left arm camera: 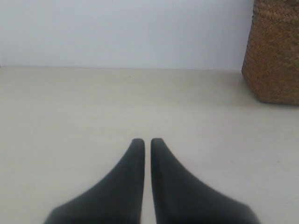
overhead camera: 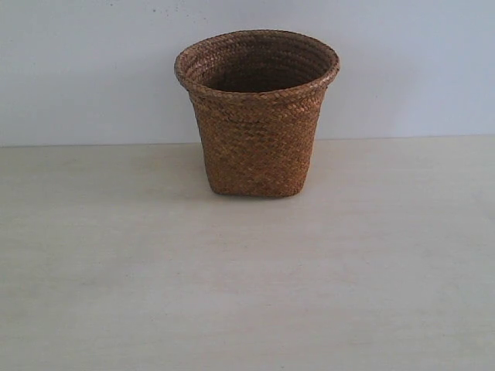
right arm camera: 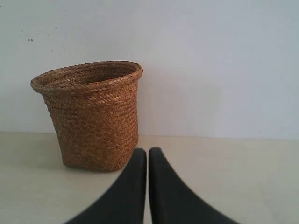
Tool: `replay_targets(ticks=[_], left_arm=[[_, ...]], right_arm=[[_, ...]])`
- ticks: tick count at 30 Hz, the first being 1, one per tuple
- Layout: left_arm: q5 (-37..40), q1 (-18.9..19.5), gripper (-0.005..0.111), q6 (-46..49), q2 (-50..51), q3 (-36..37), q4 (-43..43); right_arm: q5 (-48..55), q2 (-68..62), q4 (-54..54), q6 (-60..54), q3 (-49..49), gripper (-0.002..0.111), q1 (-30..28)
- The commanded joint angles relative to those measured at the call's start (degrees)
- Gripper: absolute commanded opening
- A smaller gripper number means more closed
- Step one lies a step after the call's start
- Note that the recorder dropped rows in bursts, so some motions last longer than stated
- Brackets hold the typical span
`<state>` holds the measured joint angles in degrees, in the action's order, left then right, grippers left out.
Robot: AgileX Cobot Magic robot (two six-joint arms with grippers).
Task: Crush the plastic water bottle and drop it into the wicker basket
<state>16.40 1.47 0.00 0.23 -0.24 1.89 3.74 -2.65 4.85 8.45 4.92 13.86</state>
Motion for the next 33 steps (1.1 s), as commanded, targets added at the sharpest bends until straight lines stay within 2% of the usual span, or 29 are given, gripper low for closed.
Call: replay_targets(ticks=[1, 14, 23, 33], left_arm=[[-0.3, 0.2, 0.004, -0.5, -0.2, 0.2, 0.4], [-0.3, 0.2, 0.004, -0.5, -0.2, 0.2, 0.4], [-0.3, 0.2, 0.004, -0.5, -0.2, 0.2, 0.4], [-0.3, 0.2, 0.004, -0.5, -0.2, 0.2, 0.4]], right_arm=[[-0.5, 0.1, 0.3, 0.1, -0.2, 0.000, -0.1], [-0.8, 0.1, 0.0, -0.4, -0.2, 0.000, -0.3], [2.7, 0.1, 0.0, 0.4, -0.2, 0.000, -12.6], [6.0, 0.1, 0.0, -2.6, -0.2, 0.000, -13.4]])
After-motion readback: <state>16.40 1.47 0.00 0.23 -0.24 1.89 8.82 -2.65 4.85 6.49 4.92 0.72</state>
